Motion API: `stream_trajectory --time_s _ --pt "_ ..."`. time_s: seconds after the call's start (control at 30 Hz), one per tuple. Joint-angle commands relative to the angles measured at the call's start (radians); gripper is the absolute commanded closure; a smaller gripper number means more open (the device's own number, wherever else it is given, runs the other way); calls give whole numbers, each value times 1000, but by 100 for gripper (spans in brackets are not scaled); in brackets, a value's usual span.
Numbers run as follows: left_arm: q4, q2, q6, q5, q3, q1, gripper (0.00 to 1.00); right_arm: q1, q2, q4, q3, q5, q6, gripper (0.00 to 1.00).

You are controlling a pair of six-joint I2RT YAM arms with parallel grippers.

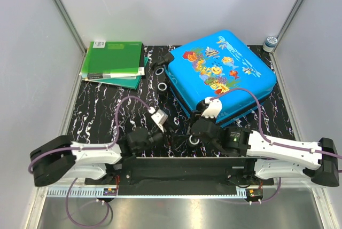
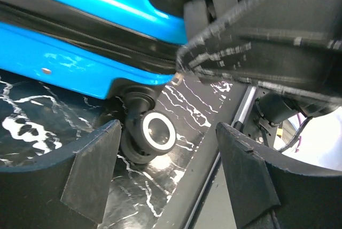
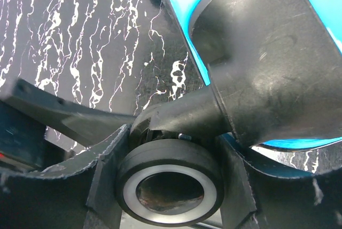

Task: Pack the luggage
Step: Zip the luggage at the center of the board.

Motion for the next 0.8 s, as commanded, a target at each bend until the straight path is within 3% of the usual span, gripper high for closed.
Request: stream_trajectory --time_s 0.0,0.47,0.77 --pt "353 118 21 -165 -22 -91 25 -6 -63 133 91 63 -17 97" --pt "653 512 37 -538 122 -259 25 -6 -138 124 62 103 60 100" --pt "703 598 55 -660 199 -306 24 -8 -98 123 96 112 83 100"
